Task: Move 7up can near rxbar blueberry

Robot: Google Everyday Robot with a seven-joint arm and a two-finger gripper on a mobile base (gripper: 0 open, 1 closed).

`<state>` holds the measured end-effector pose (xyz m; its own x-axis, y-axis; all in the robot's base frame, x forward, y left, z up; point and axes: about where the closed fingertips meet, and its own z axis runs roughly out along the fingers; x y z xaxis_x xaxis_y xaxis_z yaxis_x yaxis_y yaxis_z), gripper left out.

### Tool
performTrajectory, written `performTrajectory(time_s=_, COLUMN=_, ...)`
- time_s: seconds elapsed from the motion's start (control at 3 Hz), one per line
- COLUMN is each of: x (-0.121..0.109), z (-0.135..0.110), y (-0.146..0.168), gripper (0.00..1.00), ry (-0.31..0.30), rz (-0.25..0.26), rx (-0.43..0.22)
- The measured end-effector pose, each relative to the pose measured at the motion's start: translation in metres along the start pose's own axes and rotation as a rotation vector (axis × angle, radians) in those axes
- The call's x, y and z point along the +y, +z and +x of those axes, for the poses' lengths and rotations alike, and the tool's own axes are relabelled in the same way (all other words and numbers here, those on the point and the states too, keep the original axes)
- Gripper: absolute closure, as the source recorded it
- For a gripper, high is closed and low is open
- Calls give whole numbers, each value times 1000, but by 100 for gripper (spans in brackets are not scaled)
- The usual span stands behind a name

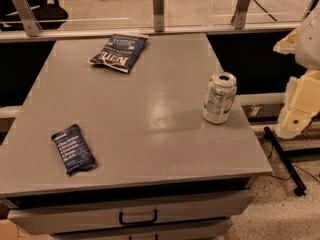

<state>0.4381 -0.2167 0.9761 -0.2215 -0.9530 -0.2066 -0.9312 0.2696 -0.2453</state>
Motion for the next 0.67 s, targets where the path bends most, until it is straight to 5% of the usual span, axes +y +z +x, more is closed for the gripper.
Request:
performTrajectory(time_s=0.33, x=0, z=0, y=0, gripper=0, ry=0, rz=2, rx=-2)
performTrajectory(time_s=0.67, x=-15, z=-7, y=13, gripper=0, ry=-12, rz=10, rx=-80)
